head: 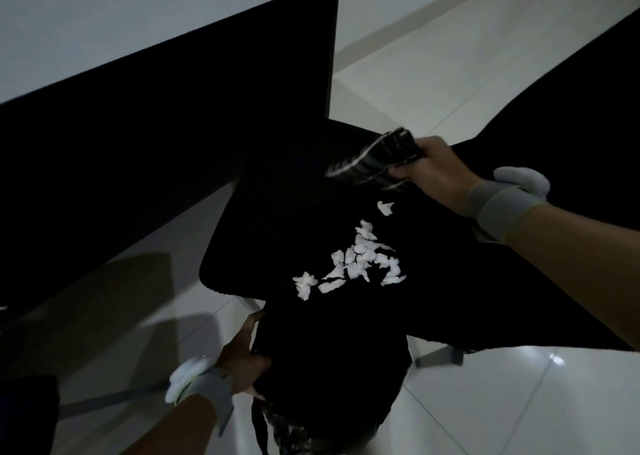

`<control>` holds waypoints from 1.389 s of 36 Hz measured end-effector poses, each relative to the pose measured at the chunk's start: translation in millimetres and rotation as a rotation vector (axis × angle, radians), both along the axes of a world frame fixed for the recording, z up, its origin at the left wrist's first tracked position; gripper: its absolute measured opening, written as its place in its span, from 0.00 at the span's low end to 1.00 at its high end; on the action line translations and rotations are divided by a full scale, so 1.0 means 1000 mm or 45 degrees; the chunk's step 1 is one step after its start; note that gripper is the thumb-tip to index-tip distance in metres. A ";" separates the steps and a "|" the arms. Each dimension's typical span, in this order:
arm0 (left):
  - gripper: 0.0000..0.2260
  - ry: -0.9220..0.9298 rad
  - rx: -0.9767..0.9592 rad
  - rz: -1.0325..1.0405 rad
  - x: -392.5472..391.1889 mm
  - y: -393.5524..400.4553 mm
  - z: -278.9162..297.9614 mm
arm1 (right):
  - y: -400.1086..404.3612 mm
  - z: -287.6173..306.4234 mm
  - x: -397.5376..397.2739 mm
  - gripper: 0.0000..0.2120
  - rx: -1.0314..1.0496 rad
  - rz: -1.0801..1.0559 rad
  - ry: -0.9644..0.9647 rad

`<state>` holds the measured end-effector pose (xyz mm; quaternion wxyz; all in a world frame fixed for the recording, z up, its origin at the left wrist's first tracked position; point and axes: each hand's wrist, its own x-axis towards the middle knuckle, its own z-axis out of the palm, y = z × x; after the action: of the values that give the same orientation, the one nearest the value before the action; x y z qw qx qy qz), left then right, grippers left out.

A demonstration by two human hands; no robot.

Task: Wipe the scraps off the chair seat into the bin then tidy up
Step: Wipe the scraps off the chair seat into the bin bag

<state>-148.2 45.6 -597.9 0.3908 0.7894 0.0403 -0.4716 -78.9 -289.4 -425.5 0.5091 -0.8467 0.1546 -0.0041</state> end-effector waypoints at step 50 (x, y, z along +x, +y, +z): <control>0.34 -0.063 -0.027 -0.017 -0.022 0.000 -0.014 | 0.067 -0.046 -0.102 0.11 -0.124 0.213 0.338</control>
<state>-170.7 45.5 -612.1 0.3971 0.7969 0.0202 -0.4548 -181.1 -222.0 -471.5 0.4412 -0.8734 0.1491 0.1427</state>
